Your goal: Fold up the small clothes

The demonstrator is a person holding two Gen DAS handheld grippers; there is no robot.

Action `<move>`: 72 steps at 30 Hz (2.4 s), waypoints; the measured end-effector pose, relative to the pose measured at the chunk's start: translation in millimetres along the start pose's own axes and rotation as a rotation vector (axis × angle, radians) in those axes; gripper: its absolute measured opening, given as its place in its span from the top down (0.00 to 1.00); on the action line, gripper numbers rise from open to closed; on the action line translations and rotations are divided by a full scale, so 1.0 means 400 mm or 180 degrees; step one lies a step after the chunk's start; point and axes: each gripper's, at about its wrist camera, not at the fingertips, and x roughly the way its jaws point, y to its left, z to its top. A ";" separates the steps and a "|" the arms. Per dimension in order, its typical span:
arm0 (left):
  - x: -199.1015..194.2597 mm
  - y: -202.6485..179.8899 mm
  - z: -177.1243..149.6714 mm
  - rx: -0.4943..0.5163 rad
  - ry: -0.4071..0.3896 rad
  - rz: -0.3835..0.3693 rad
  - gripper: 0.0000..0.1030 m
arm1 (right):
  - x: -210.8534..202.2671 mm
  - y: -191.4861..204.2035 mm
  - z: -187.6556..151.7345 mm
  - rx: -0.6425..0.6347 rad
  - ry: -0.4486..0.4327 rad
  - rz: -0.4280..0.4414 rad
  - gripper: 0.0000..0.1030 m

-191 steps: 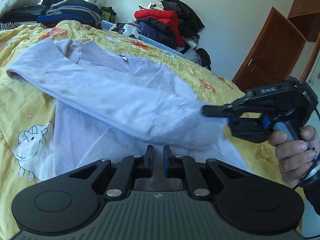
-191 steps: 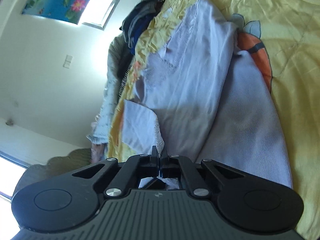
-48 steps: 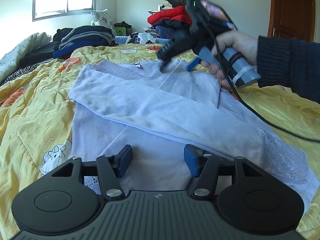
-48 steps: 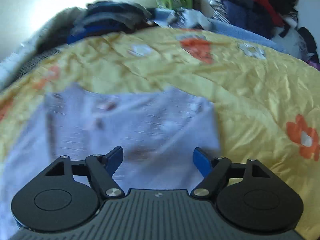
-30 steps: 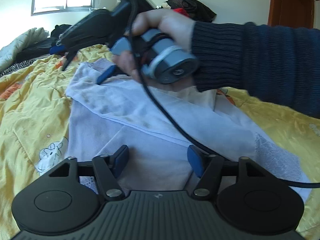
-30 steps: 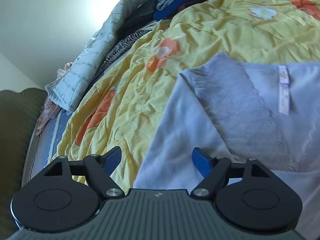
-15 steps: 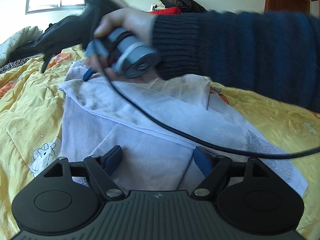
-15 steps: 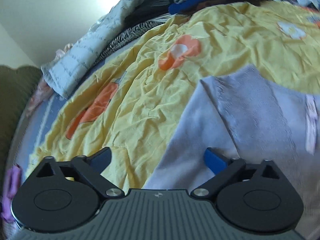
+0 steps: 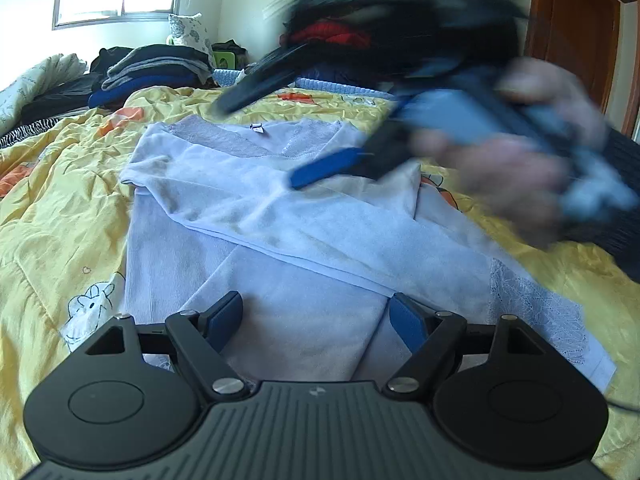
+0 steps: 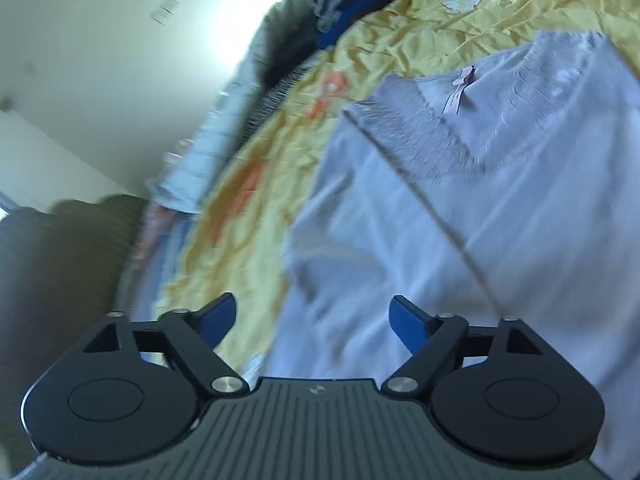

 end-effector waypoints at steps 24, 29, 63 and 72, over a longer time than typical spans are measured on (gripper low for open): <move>-0.033 -0.041 -0.004 0.0154 0.0027 0.0513 0.20 | -0.369 -0.122 -0.430 0.0878 -0.0568 -0.0103 0.14; -0.179 -0.015 -0.010 -0.0234 0.0094 0.0566 0.20 | -0.435 -0.096 -0.471 0.0769 -0.0595 -0.0206 0.17; -0.249 0.199 -0.055 -0.1679 0.1487 0.0169 0.96 | -0.412 -0.166 -0.466 0.0811 0.0343 -0.0610 0.95; -0.248 0.226 -0.062 -0.1593 0.1612 0.0282 0.98 | -0.444 -0.196 -0.483 0.1002 0.0259 -0.0644 0.96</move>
